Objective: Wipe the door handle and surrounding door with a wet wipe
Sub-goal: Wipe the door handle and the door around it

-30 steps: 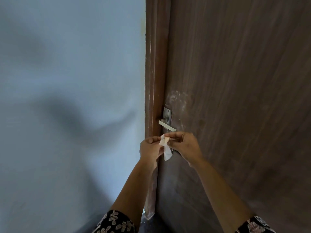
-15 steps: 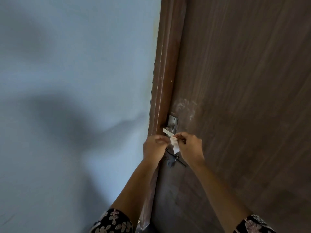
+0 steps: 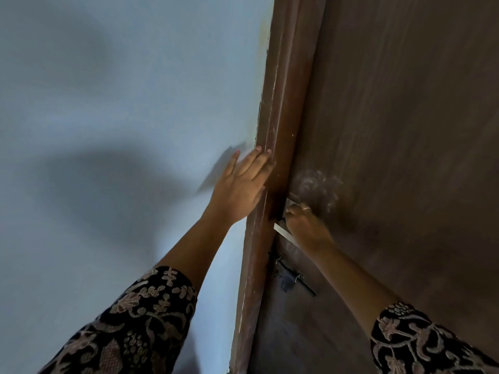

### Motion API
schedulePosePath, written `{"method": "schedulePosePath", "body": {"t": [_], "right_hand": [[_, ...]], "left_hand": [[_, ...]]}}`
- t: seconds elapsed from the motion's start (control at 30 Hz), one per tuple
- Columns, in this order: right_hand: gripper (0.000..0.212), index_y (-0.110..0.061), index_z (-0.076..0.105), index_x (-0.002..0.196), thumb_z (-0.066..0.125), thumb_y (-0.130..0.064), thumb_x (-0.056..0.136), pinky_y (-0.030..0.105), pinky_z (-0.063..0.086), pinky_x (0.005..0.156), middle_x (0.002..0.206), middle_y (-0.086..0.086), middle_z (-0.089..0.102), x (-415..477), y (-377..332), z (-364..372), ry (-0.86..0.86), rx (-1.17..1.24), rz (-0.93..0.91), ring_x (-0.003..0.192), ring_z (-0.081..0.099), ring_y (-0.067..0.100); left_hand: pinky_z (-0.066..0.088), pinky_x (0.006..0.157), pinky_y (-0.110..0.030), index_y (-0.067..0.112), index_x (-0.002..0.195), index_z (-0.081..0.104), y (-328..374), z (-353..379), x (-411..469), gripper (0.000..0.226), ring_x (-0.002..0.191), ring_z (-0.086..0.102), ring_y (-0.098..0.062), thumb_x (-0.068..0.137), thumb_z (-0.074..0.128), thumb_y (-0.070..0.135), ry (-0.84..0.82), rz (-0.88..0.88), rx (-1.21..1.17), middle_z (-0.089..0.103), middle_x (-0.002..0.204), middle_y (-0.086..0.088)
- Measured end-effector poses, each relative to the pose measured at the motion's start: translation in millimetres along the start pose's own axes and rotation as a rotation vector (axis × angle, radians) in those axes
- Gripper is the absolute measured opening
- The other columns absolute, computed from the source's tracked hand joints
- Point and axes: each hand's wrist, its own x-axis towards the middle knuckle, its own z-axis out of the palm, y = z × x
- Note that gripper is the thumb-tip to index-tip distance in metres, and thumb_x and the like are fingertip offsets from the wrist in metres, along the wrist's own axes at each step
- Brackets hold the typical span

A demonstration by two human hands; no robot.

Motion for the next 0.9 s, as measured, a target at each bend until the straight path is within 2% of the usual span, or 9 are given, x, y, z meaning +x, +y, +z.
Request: {"method": "schedulePosePath", "body": {"t": [0.07, 0.13, 0.23, 0.27, 0.43, 0.57, 0.7, 0.83, 0.9], "right_hand": [[0.018, -0.007, 0.066, 0.104, 0.056, -0.009, 0.09, 0.03, 0.054, 0.082, 0.122, 0.008, 0.059, 5, 5, 1, 0.021, -0.041, -0.019, 0.122, 0.046, 0.025], [0.014, -0.006, 0.07, 0.094, 0.068, -0.008, 0.08, 0.031, 0.057, 0.077, 0.111, 0.009, 0.065, 13, 4, -5, 0.053, -0.024, -0.007, 0.118, 0.051, 0.026], [0.005, -0.009, 0.072, 0.069, 0.077, -0.008, 0.066, 0.032, 0.054, 0.068, 0.077, 0.007, 0.07, 22, -5, -14, 0.105, -0.046, -0.033, 0.092, 0.064, 0.026], [0.005, -0.011, 0.073, 0.065, 0.077, -0.012, 0.065, 0.031, 0.052, 0.067, 0.073, 0.005, 0.07, 21, -7, -14, 0.111, -0.076, -0.061, 0.088, 0.065, 0.024], [0.01, -0.015, 0.073, 0.067, 0.082, -0.014, 0.062, 0.033, 0.051, 0.066, 0.075, 0.001, 0.071, 10, 7, -6, 0.191, -0.042, -0.039, 0.085, 0.064, 0.02], [0.005, -0.016, 0.073, 0.074, 0.072, -0.013, 0.071, 0.034, 0.049, 0.075, 0.078, 0.0, 0.071, 25, 1, -7, 0.264, -0.067, 0.033, 0.085, 0.062, 0.02], [0.005, -0.019, 0.074, 0.073, 0.07, -0.016, 0.072, 0.033, 0.049, 0.076, 0.078, -0.003, 0.072, 14, -2, 2, 0.257, -0.097, -0.007, 0.085, 0.064, 0.018], [0.039, -0.017, 0.074, 0.076, 0.035, -0.02, 0.082, 0.036, 0.046, 0.074, 0.08, -0.002, 0.072, 4, 7, -5, 0.356, -0.095, 0.045, 0.081, 0.062, 0.021], [0.04, -0.016, 0.074, 0.083, 0.034, -0.019, 0.082, 0.037, 0.046, 0.077, 0.086, -0.001, 0.073, 10, 6, -11, 0.364, -0.097, 0.082, 0.085, 0.062, 0.023]], "left_hand": [[0.017, 0.117, -0.047, 0.015, 0.145, 0.041, 5, 13, 7, 0.056, 0.143, 0.031, -0.024, 0.094, 0.049, 0.036, 0.009, 0.051, 0.053, 0.038, 0.153, -0.006], [0.015, 0.117, -0.045, 0.015, 0.148, 0.036, 8, 22, 19, 0.059, 0.144, 0.03, -0.023, 0.095, 0.042, 0.041, 0.046, 0.059, 0.101, 0.035, 0.154, -0.005], [0.011, 0.117, -0.047, 0.014, 0.15, 0.029, 3, 36, 33, 0.063, 0.145, 0.026, -0.021, 0.097, 0.037, 0.046, 0.071, 0.04, 0.155, 0.031, 0.156, -0.004], [0.009, 0.117, -0.048, 0.014, 0.151, 0.025, 0, 40, 33, 0.063, 0.146, 0.024, -0.021, 0.098, 0.033, 0.047, 0.076, 0.056, 0.189, 0.028, 0.158, -0.004], [0.005, 0.118, -0.046, 0.01, 0.153, 0.009, -5, 62, 31, 0.064, 0.147, 0.018, -0.021, 0.102, 0.021, 0.045, 0.144, 0.12, 0.224, 0.02, 0.16, -0.007], [0.008, 0.118, -0.045, 0.01, 0.153, 0.008, -5, 65, 32, 0.064, 0.147, 0.019, -0.021, 0.102, 0.02, 0.045, 0.173, 0.126, 0.214, 0.02, 0.16, -0.007], [0.01, 0.118, -0.044, 0.01, 0.153, 0.012, -5, 64, 32, 0.063, 0.147, 0.02, -0.02, 0.102, 0.022, 0.046, 0.19, 0.134, 0.22, 0.021, 0.159, -0.006], [0.012, 0.118, -0.044, 0.01, 0.153, 0.014, -6, 64, 31, 0.063, 0.147, 0.02, -0.02, 0.102, 0.023, 0.045, 0.2, 0.133, 0.223, 0.021, 0.159, -0.007], [0.011, 0.118, -0.044, 0.01, 0.153, 0.013, -6, 64, 32, 0.063, 0.147, 0.02, -0.021, 0.102, 0.024, 0.045, 0.202, 0.135, 0.219, 0.021, 0.159, -0.007]]}}
